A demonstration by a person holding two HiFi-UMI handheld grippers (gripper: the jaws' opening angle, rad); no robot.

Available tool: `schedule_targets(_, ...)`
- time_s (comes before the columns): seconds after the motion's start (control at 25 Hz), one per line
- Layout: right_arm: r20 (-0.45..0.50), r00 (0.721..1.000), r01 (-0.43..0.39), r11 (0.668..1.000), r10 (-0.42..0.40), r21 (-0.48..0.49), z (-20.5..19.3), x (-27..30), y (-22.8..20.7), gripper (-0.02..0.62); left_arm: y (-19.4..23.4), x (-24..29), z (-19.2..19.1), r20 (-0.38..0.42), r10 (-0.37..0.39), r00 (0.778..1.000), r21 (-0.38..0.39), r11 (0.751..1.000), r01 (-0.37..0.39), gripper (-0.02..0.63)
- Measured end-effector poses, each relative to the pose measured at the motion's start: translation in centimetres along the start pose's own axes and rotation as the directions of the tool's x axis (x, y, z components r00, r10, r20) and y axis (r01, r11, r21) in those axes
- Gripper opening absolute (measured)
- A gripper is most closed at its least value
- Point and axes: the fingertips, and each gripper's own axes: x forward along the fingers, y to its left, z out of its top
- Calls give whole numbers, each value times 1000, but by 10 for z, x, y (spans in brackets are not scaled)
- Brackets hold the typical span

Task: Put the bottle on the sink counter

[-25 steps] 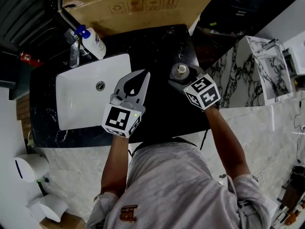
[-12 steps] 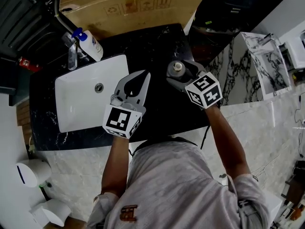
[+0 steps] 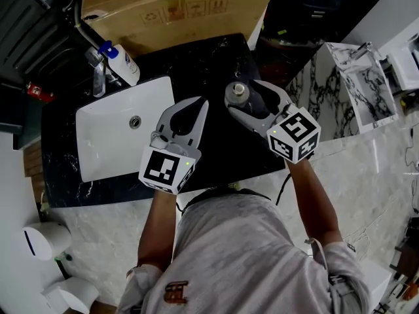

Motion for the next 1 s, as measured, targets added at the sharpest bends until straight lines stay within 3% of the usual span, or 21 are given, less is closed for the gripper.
schedule_targets(0.24,161,987,-12,998,21,-56,48,-28,26,164,-19,-4,25,30,-18,999,13,1000,18,2)
schedule_targets(0.44,244,969,-15,995,37,-94,64,-41,42,9,-32,-8,39,53,-34,998,21,999,33,2)
schedule_targets(1.0,325,944,-27,995,56,-93,77,-63,64,2,-48,-18,52,70,-29,997,16,999,28,2)
